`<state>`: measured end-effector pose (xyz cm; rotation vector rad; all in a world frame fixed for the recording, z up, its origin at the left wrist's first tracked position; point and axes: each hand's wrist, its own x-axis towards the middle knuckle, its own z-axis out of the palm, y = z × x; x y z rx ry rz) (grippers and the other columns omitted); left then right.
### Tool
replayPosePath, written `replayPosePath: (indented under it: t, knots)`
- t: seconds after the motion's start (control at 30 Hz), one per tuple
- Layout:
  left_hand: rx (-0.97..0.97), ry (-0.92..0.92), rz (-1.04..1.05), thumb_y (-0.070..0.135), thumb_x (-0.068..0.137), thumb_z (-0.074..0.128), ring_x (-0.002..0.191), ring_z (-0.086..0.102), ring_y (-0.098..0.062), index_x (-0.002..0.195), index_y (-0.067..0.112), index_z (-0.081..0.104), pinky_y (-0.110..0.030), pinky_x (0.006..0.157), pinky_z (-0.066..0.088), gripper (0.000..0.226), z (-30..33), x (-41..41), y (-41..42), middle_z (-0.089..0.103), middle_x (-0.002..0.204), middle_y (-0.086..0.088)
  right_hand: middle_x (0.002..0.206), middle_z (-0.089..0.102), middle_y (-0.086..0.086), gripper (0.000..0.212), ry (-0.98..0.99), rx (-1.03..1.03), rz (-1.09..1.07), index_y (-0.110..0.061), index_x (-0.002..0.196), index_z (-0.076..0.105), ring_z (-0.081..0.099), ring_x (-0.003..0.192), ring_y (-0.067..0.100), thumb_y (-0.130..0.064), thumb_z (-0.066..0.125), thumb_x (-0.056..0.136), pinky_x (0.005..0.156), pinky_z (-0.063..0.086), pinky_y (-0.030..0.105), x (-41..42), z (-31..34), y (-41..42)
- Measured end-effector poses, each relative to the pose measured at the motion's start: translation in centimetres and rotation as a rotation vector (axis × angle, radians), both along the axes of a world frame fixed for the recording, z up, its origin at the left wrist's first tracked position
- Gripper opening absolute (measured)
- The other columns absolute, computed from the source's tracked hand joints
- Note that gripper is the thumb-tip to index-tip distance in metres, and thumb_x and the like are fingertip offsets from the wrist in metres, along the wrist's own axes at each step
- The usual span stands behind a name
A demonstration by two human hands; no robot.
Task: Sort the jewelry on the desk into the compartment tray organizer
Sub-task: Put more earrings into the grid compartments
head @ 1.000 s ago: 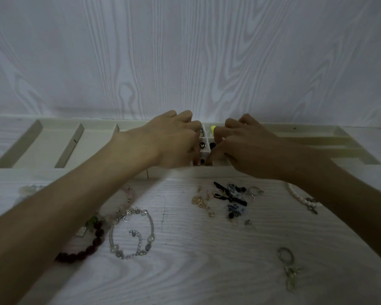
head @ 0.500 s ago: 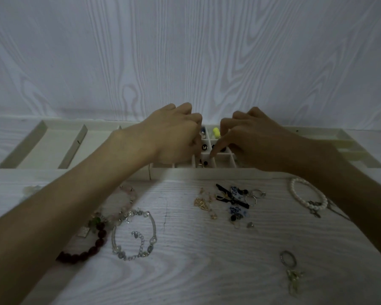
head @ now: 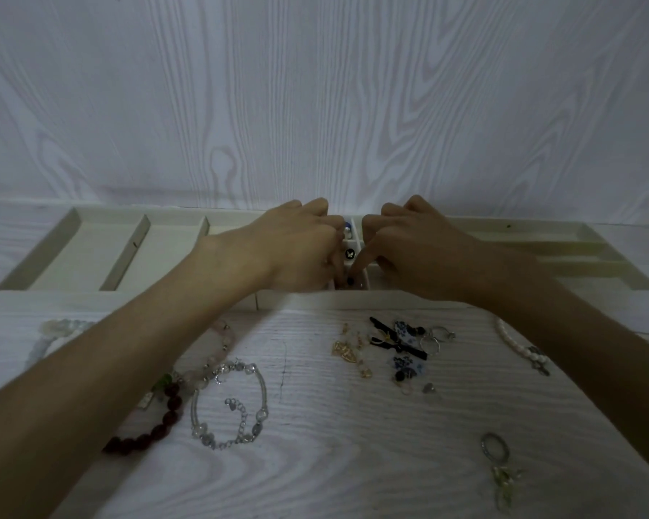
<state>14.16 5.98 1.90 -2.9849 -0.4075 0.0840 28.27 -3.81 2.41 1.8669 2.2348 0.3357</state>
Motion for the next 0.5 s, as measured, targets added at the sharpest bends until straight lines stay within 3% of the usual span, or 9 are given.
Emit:
replayPosePath:
  t: [0.3,0.5]
  knots:
    - [-0.027,-0.046,-0.023,0.033,0.094,0.046,0.088,0.027,-0.01,0.103,0.031,0.069,-0.024,0.072,0.022,0.025,0.14,-0.06,0.36,0.048,0.1,0.01,0.086,0.037,-0.012,0.039,0.058,0.005,-0.014,-0.045,0.115,0.06,0.031,0.083,0.007,-0.017,0.043,0.094,0.075,0.015,0.026,0.26,0.37,-0.27]
    - [-0.022,-0.094,0.012,0.031,0.093,0.046,0.087,0.03,-0.012,0.098,0.019,0.066,-0.025,0.073,0.023,0.024,-0.09,0.4,0.42,0.053,0.1,0.005,0.089,0.041,-0.012,0.042,0.073,0.007,-0.008,-0.047,0.111,0.062,0.033,0.085,0.008,-0.013,0.045,0.092,0.076,0.018,0.026,0.31,0.43,-0.49]
